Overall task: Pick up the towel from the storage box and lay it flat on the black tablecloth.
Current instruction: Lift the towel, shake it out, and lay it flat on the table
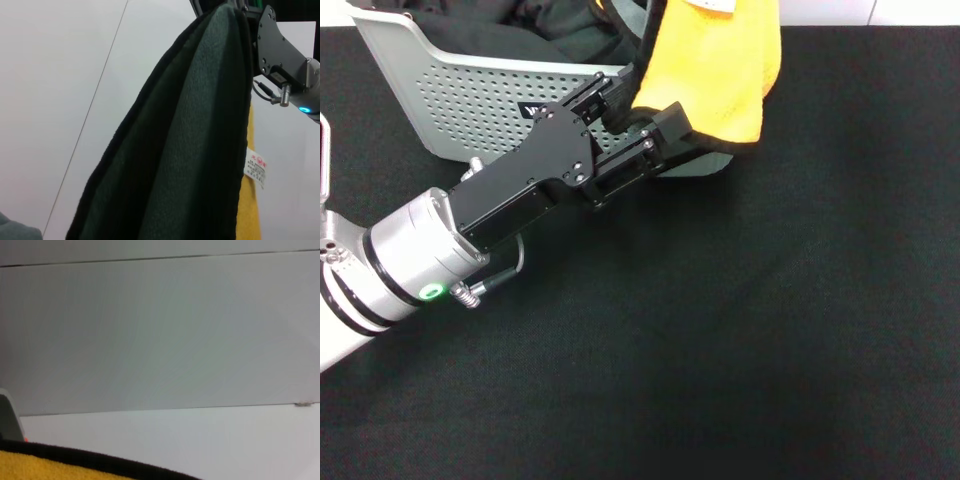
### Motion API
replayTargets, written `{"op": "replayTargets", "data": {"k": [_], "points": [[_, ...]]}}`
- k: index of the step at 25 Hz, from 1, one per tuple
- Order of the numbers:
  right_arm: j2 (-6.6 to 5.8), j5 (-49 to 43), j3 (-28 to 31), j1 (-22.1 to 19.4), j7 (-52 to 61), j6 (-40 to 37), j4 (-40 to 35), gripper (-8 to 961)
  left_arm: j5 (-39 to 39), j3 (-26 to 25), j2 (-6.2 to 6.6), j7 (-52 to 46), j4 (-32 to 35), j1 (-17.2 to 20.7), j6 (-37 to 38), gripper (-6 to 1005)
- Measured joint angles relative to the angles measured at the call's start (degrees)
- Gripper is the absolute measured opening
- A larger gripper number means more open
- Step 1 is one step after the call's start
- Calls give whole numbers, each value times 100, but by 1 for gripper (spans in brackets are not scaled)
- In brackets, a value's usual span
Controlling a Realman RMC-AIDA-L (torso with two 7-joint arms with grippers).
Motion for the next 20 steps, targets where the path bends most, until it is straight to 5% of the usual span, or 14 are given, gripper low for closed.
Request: {"op": "replayTargets", "data": {"k": [4, 14, 20], "points": [[0, 13, 1, -9, 0, 0, -9, 57, -11, 0, 7, 0, -5, 2, 0, 774], [3, 41, -7, -31, -12, -13, -30, 59, -172, -26, 5, 0, -33, 10, -76, 330], [11, 35, -41, -95, -11, -16, -101, 60, -179, -26, 0, 6, -32, 50, -78, 175]]}}
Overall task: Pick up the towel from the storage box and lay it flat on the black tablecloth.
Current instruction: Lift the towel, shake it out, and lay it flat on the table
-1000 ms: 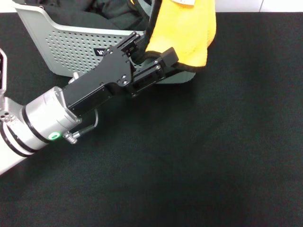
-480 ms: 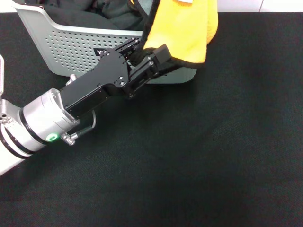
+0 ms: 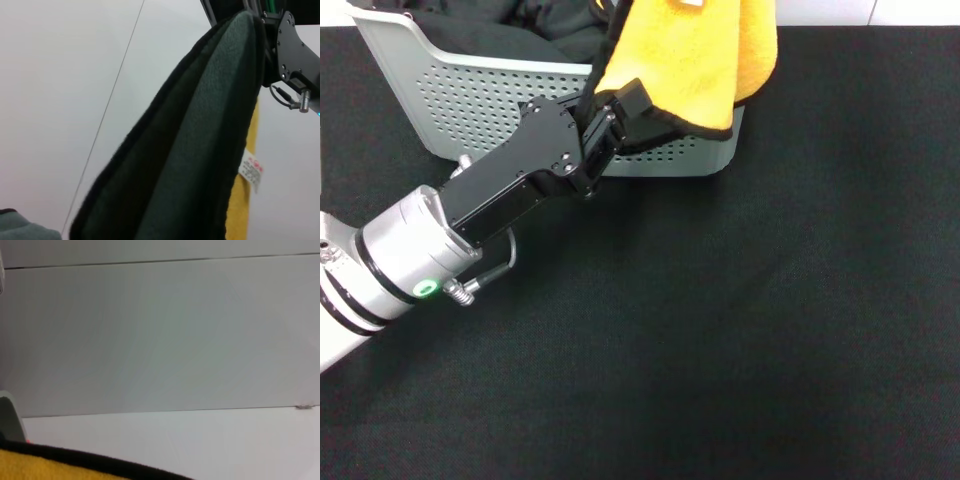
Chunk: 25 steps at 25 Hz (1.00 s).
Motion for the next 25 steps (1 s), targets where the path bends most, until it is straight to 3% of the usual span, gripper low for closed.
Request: {"op": "replayTargets", "data": {"k": [8, 16, 20, 25], "points": [[6, 8, -44, -184, 8, -10, -135, 62, -210, -130, -34, -28, -4, 180, 16, 15], [25, 33, -340, -679, 54, 89, -260, 64, -687, -132, -41, -483, -7, 445, 174, 14], [40, 56, -584, -1106, 354, 206, -504, 64, -856, -143, 25, -1096, 52, 626, 268, 14], [42, 144, -928, -1452, 822, 194, -615, 65, -769, -91, 266, -1495, 262, 906, 489, 14]]}}
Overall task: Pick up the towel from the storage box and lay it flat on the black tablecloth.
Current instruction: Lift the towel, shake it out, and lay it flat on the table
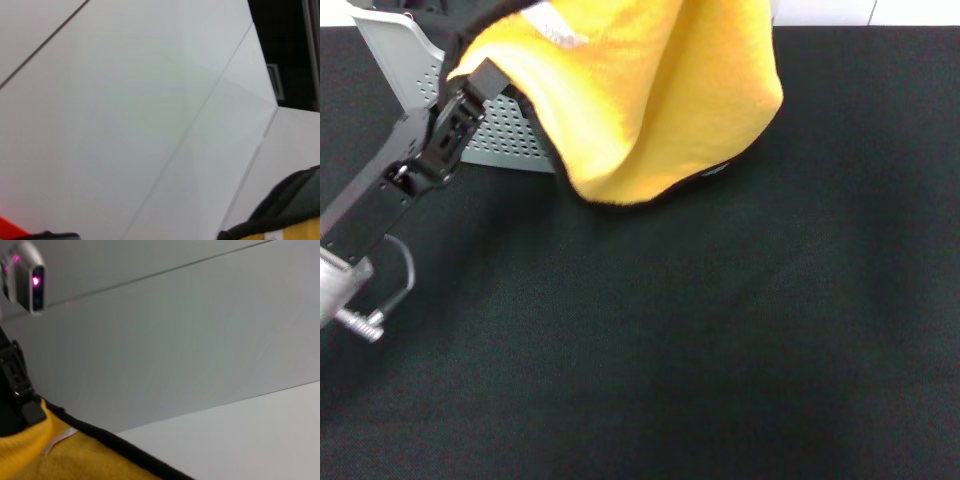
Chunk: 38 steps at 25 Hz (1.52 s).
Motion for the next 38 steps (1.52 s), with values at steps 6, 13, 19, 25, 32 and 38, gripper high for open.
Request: {"op": "replayTargets", "data": {"k": [6, 13, 19, 25, 32, 38], "points": [[0, 97, 11, -270, 821, -125, -6, 67, 392, 3, 332, -200, 94, -9, 584, 14], [0, 357, 470, -569, 1990, -816, -13, 68, 1108, -26, 741, -640, 1078, 316, 936, 14], [0, 904, 1105, -859, 2630, -1763, -13, 69, 1685, -40, 920, -1202, 1968, 612, 959, 15], [0, 1505, 1768, -1215, 3337, -2932, -7, 71, 1951, -50, 980, -1343, 2387, 858, 1261, 15], [0, 1994, 1855, -1713, 3555, -3568, 6, 72, 2132, -231, 954, -1365, 2667, 1342, 1489, 15], [0, 1967, 2047, -1895, 4115, -3835, 187, 74, 2402, -223, 880, -1441, 2961, 1578, 1491, 15]]}}
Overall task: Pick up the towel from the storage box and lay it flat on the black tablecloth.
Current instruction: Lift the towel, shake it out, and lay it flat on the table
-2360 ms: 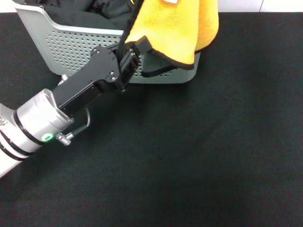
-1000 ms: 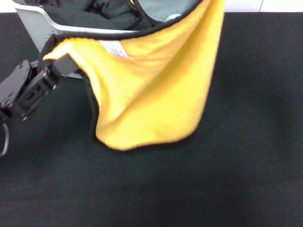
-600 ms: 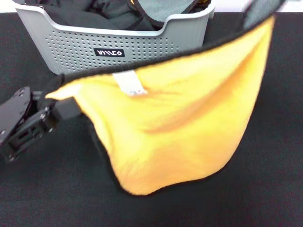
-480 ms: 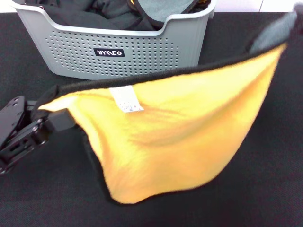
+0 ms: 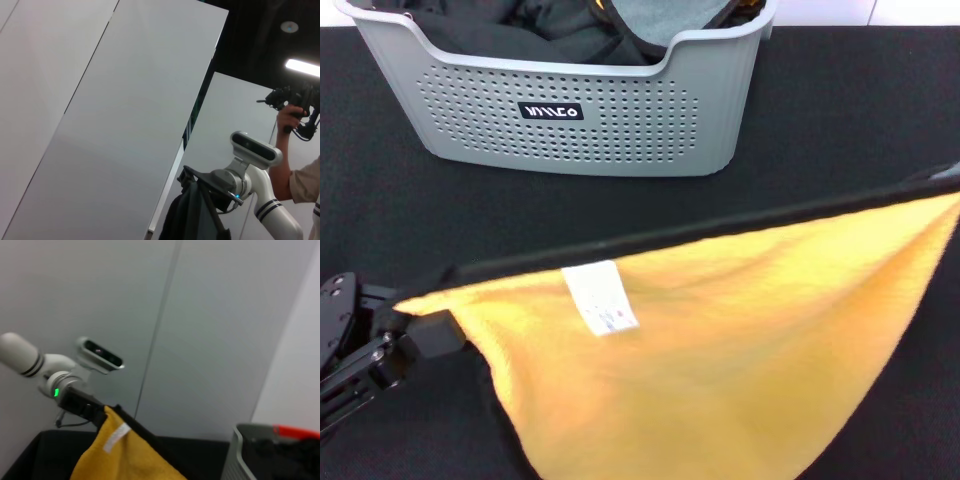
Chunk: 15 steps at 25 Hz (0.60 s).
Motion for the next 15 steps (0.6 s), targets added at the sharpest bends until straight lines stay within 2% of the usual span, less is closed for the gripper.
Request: {"op": "replayTargets", "data": {"k": [5, 9, 15], "points": [[1, -37, 503, -19, 693, -336, 254, 75, 19, -13, -19, -157, 25, 4, 6, 15], [7, -180, 873, -3, 1302, -518, 333, 75, 49, 14, -50, -280, 26, -131, 4, 14], [9, -238, 769, 18, 1593, -595, 351, 77, 171, 16, -80, -430, 21, -182, 1, 14]]}}
